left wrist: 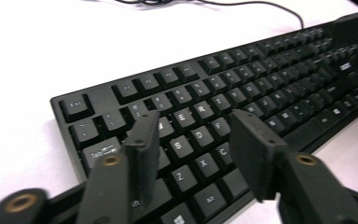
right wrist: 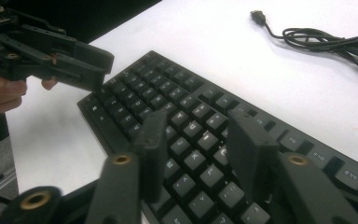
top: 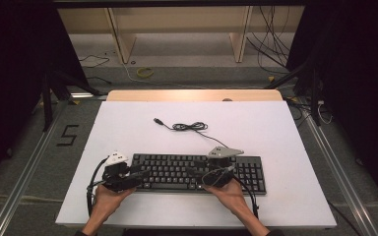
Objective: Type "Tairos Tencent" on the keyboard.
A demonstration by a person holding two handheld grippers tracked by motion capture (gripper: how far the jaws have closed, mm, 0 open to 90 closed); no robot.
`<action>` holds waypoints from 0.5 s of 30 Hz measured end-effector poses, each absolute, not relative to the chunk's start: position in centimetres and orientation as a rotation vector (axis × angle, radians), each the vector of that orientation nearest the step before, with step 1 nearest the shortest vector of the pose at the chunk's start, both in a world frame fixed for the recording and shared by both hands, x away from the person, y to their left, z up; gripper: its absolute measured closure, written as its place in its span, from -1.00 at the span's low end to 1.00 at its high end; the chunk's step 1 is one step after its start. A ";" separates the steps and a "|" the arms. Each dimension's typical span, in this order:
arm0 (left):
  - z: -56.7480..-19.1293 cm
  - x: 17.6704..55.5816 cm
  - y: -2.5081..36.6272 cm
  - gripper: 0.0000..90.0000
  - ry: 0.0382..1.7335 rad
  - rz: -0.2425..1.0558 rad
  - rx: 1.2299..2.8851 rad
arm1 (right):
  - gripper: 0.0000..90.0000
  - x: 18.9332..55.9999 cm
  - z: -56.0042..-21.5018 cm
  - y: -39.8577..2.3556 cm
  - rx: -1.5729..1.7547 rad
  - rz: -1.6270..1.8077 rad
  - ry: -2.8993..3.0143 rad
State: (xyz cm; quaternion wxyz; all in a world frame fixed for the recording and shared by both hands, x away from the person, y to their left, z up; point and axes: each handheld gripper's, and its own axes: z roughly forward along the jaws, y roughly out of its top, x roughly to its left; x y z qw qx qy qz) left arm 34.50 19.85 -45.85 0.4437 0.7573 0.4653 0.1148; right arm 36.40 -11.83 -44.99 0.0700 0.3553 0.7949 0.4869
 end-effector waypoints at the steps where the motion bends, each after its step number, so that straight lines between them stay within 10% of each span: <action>1: -45.8 34.4 19.8 0.03 1.152 0.286 1.873 | 0.42 36.5 -45.0 -11.7 1.072 1.458 2.395; 15: -45.5 33.8 19.9 -0.24 1.147 0.289 1.835 | 0.94 37.6 -45.6 -10.0 1.093 1.376 2.454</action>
